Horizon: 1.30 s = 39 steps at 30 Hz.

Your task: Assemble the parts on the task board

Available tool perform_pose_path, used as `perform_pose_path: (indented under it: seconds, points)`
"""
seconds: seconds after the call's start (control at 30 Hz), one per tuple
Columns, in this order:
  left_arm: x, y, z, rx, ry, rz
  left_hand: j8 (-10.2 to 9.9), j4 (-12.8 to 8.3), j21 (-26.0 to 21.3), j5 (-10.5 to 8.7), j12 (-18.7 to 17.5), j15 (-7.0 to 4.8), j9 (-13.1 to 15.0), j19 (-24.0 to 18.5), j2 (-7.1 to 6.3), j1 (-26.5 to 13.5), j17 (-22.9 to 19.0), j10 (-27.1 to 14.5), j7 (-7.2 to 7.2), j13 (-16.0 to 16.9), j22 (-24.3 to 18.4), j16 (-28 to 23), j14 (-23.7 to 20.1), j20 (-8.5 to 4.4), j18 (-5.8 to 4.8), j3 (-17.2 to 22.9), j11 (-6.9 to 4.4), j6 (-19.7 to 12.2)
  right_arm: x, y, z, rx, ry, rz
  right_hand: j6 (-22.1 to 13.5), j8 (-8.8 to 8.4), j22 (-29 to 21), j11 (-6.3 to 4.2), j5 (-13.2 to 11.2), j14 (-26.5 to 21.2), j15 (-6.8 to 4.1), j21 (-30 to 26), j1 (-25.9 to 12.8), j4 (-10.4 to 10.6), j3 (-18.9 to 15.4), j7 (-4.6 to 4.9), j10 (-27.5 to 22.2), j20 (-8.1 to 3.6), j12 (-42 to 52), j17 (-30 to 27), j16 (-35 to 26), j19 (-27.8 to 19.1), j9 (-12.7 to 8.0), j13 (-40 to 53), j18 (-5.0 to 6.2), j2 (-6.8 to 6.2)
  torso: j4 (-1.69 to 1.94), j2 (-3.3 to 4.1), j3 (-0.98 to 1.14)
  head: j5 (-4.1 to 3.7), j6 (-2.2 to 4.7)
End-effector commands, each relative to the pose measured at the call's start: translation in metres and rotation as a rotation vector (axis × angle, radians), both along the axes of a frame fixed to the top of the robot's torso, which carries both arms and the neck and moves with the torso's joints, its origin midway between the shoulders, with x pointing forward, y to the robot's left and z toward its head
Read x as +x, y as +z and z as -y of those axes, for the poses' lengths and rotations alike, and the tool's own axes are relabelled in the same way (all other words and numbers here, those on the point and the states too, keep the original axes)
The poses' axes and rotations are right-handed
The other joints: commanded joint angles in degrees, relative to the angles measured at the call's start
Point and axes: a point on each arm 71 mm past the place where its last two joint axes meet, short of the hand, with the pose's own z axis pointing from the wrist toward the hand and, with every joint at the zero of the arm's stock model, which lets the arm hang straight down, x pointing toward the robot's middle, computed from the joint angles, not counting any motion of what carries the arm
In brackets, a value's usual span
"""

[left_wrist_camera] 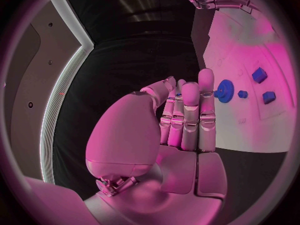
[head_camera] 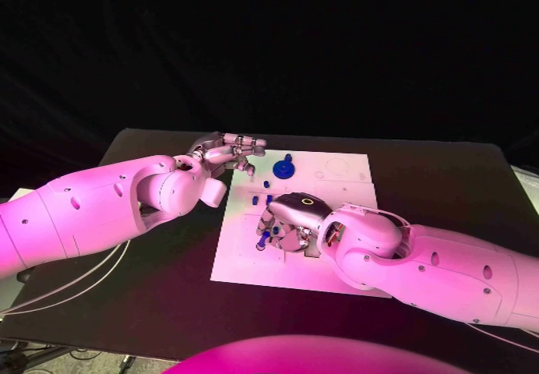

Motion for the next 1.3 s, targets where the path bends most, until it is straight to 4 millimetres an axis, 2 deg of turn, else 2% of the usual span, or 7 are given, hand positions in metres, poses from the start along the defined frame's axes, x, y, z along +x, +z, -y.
perform_pose_path:
  seconds: [0.03, 0.7, 0.87, 0.93, 1.03, 1.13, 1.3]
  points:
    - [0.0, 0.001, 0.003, -0.014, -0.012, 0.003, 0.2, -0.2, -0.3, 0.14, 0.2, 0.03, -0.1, -0.3, 0.44, -0.1, 0.0, -0.5, -0.14, 0.1, -0.1, -0.1, -0.4, 0.19, 1.07, 0.0, 0.0, -0.4, -0.002, -0.003, -0.002, -0.022, 0.025, -0.009, -0.1, -0.23, 0.0, -1.63, 0.2, 0.1, -0.22, 0.3, 1.4, -0.1, 0.2, 0.42, 1.9, 0.15, 0.1, 0.0, 0.1, 0.1, -0.1, 0.2, -0.97, 0.8, 0.01, -0.03, 0.01, 0.03, -0.05]
    - [-0.001, 0.001, 0.003, -0.014, -0.014, 0.001, 0.2, -0.2, -0.3, 0.14, 0.2, 0.03, -0.1, -0.3, 0.44, -0.1, 0.0, -0.5, -0.14, 0.1, -0.1, -0.1, -0.4, 0.19, 1.07, 0.0, 0.0, -0.4, -0.001, -0.01, -0.004, -0.101, 0.027, 0.01, -0.2, -0.29, -0.2, -1.59, 0.2, 0.2, -0.17, 0.2, 1.3, -0.1, 0.3, 0.46, 1.8, 0.18, 0.0, 0.1, 0.2, 0.0, -0.1, 0.2, -0.93, 0.78, 0.02, -0.01, -0.03, 0.1, -0.29]
    - [-0.001, 0.001, 0.003, -0.014, -0.014, 0.001, 0.2, -0.2, -0.3, 0.14, 0.2, 0.03, -0.1, -0.3, 0.44, -0.1, 0.0, -0.5, -0.14, 0.1, -0.1, -0.1, -0.4, 0.19, 1.07, 0.0, 0.0, -0.4, -0.001, -0.015, -0.006, -0.14, 0.025, -0.004, -2.7, -1.82, -2.7, -0.51, 0.3, -0.1, 0.78, -1.4, -1.6, 0.9, -0.5, 1.34, -0.9, 0.61, -1.9, -1.0, -0.7, -1.6, -0.8, -0.3, -0.43, -0.59, -0.03, -0.04, -0.05, 0.09, -0.3]
    - [-0.001, 0.001, 0.003, -0.014, -0.016, 0.0, 0.2, -0.2, -0.3, 0.14, 0.2, 0.03, -0.1, -0.3, 0.44, -0.1, 0.0, -0.5, -0.14, 0.1, -0.1, -0.1, -0.4, 0.19, 1.07, 0.0, 0.0, -0.4, 0.0, -0.017, -0.007, -0.146, 0.022, -0.014, -5.5, -2.21, -4.7, 0.05, 0.3, -0.5, 1.24, -2.7, -4.2, 2.1, -1.9, 1.48, -3.2, 1.09, -3.2, -2.5, -2.0, -2.7, -1.3, -0.4, -0.04, -1.86, -0.01, -0.03, -0.07, 0.12, -0.34]
    - [-0.001, 0.001, 0.003, -0.015, -0.018, 0.0, 0.2, -0.2, -0.3, 0.14, 0.2, 0.03, -0.1, -0.3, 0.44, -0.1, 0.0, -0.5, -0.14, 0.1, -0.1, -0.1, -0.4, 0.19, 1.07, 0.0, 0.0, -0.4, 0.0, -0.017, -0.007, -0.138, 0.022, -0.018, -8.8, -2.09, -7.2, 0.26, 0.2, -1.0, 1.43, -4.4, -6.4, 3.3, -4.7, 1.44, -5.9, 1.51, -4.3, -4.7, -4.0, -3.9, -1.3, -0.3, 0.54, -3.39, -0.05, 0.03, -0.06, 0.18, -0.37]
    - [-0.001, 0.001, 0.002, -0.013, -0.014, 0.0, 0.2, -0.2, -0.3, 0.14, 0.2, 0.03, -0.1, -0.3, 0.44, -0.1, 0.0, -0.5, -0.14, 0.1, -0.1, -0.1, -0.4, 0.19, 1.07, 0.0, 0.0, -0.4, 0.0, -0.016, -0.006, -0.111, 0.019, -0.015, -9.5, -1.94, -7.8, 0.35, 0.3, -1.1, 1.51, -5.0, -6.4, 3.7, -7.0, 1.5, -7.1, 1.63, -4.4, -5.5, -4.6, -4.0, -1.1, -0.2, 0.64, -3.39, -0.05, -0.04, -0.04, 0.07, -0.38]
    - [0.0, 0.001, 0.002, -0.013, -0.013, 0.0, 0.2, -0.3, -0.4, 0.15, 0.3, 0.03, -0.1, -0.3, 0.53, -0.1, -0.1, -0.6, -0.17, 0.1, -0.1, -0.1, -0.4, 0.2, 1.08, 0.0, -0.02, -0.4, 0.0, -0.011, -0.002, -0.033, 0.007, 0.008, -9.3, -1.8, -8.1, 0.5, 0.4, -1.1, 1.57, -5.3, -6.1, 3.9, -8.4, 1.71, -7.8, 1.72, -4.2, -5.9, -4.9, -4.0, -1.0, -0.2, 0.68, -3.17, -0.03, -0.05, 0.02, 0.01, -0.36]
